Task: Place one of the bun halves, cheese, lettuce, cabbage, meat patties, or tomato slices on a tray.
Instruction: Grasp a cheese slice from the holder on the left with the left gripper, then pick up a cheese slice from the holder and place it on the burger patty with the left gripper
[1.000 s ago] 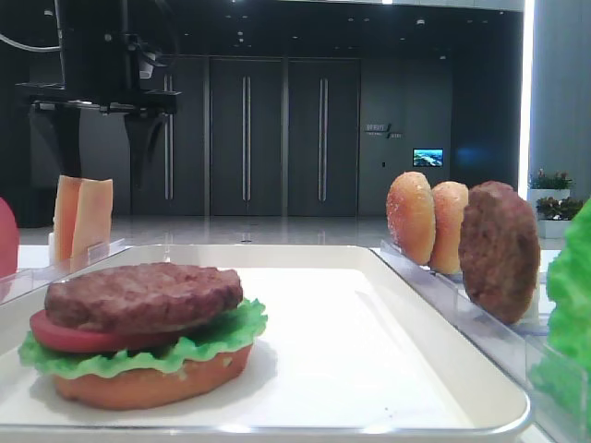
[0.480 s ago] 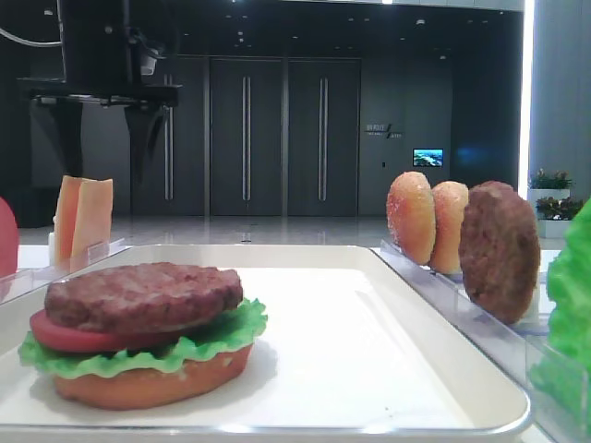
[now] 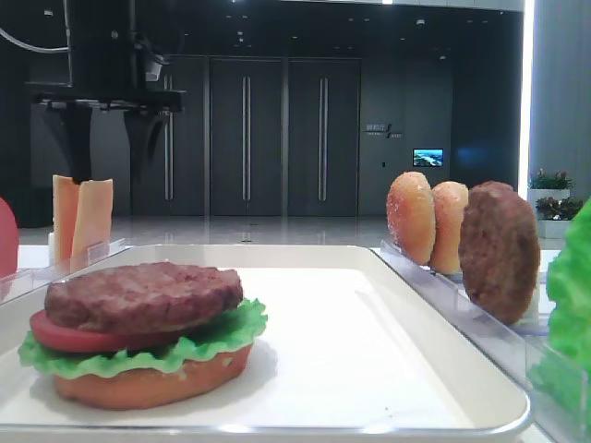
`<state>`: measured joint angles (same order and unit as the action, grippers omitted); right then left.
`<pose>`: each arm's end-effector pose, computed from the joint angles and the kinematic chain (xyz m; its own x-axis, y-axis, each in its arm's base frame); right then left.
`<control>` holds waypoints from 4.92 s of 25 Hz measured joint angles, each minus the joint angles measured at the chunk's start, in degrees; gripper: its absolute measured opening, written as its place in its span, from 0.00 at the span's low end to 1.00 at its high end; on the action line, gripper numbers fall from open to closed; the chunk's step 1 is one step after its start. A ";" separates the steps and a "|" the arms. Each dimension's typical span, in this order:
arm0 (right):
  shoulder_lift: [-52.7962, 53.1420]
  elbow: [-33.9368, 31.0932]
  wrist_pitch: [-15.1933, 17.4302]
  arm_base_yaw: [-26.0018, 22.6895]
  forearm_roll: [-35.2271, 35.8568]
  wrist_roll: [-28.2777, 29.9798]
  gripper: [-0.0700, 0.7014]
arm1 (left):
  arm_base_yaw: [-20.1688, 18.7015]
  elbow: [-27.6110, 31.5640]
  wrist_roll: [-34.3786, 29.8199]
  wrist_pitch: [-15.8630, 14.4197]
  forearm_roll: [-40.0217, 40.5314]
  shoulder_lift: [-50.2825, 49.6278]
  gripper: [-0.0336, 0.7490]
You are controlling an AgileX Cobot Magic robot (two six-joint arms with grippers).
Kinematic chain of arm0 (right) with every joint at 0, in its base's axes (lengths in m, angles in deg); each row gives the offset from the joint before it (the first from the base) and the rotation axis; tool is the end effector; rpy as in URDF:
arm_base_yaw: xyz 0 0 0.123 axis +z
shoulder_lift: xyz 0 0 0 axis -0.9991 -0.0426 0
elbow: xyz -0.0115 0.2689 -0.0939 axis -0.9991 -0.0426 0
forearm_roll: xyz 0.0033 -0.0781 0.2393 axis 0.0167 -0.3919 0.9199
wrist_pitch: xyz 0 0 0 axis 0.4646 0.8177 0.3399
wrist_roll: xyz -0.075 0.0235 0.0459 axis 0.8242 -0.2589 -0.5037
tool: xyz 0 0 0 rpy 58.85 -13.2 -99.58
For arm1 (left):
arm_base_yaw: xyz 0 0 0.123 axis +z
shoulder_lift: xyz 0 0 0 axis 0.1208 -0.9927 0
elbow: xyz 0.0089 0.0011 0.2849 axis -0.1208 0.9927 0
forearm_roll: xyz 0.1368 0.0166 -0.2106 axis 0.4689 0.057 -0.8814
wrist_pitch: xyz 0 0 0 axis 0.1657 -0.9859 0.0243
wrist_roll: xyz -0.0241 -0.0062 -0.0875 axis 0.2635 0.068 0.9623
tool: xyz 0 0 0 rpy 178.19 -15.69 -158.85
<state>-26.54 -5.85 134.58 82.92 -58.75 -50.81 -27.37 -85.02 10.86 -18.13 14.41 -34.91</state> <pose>-0.0099 0.0026 0.2733 -0.5050 0.0386 -0.8623 0.0618 0.9981 0.0084 0.4236 -0.1408 0.2364 -0.9447 0.0451 -0.3249 0.0213 0.9969 0.0764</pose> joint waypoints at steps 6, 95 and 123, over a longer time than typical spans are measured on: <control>0.00 0.00 0.00 0.00 0.00 0.00 0.41 | 0.00 0.00 -0.04 0.00 0.45 -1.82 0.68; 0.00 0.00 0.00 0.00 0.00 0.05 0.41 | -0.16 42.33 -5.21 -3.05 -10.12 47.80 0.08; 0.00 0.00 0.00 0.00 0.00 0.05 0.41 | 5.54 66.22 -72.40 13.35 -87.49 41.50 0.08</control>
<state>-26.54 -5.85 134.58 82.92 -58.75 -50.76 -21.83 -18.80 -61.55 -4.78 -73.09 6.59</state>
